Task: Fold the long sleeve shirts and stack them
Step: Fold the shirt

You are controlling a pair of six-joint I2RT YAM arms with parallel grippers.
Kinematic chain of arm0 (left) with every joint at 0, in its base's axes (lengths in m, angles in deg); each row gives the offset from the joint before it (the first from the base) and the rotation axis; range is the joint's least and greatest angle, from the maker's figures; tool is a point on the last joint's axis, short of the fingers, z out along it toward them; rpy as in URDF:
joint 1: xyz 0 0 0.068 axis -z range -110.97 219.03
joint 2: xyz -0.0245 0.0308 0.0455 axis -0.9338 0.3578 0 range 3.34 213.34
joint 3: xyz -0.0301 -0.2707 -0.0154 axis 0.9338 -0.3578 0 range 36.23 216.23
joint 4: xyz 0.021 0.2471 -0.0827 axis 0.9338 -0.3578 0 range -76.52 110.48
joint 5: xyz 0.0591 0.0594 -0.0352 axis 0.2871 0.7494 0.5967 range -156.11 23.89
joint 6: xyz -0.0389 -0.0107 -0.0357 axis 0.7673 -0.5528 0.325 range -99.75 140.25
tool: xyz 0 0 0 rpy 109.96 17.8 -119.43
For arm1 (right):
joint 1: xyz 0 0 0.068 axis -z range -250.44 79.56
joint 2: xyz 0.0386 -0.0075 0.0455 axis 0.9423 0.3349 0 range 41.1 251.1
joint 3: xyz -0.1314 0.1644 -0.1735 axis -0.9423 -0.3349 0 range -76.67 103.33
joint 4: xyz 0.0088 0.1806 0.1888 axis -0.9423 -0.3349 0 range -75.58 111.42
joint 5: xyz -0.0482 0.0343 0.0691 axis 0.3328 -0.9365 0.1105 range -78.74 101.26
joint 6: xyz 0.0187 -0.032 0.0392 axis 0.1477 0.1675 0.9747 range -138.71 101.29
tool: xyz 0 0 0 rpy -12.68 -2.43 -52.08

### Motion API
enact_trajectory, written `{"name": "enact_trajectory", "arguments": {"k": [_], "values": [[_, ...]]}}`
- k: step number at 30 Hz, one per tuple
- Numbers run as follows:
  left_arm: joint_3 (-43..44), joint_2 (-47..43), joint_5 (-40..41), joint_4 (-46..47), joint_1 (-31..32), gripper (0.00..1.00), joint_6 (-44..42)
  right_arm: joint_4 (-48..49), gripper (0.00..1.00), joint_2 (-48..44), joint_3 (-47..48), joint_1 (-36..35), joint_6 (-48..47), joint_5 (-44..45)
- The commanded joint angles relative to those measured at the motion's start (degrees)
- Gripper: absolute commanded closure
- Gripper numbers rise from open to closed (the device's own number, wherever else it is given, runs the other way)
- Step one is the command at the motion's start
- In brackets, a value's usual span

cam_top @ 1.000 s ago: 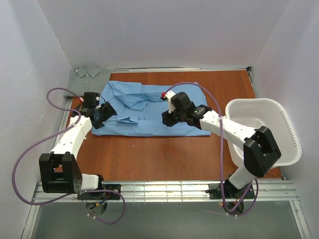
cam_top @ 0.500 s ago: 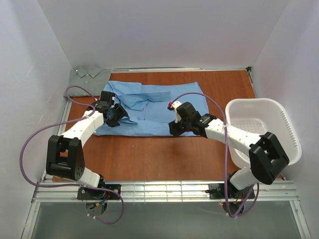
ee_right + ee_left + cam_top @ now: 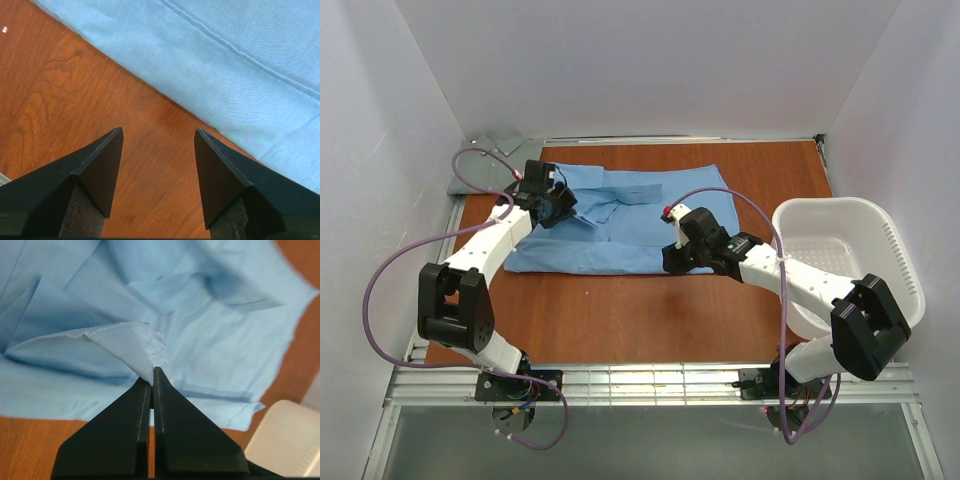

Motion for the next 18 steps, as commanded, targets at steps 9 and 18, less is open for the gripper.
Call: {"name": "enact_trajectory", "arguments": {"k": [9, 18], "values": [[15.6, -1.1, -0.6, 8.1, 0.2, 0.99, -7.6, 1.5, 0.46, -4.4, -1.1, 0.0, 1.2, 1.7], [17.7, -2.2, -7.8, 14.4, 0.6, 0.99, -12.2, 1.4, 0.46, -6.0, -2.1, 0.1, 3.2, 4.8]]}}
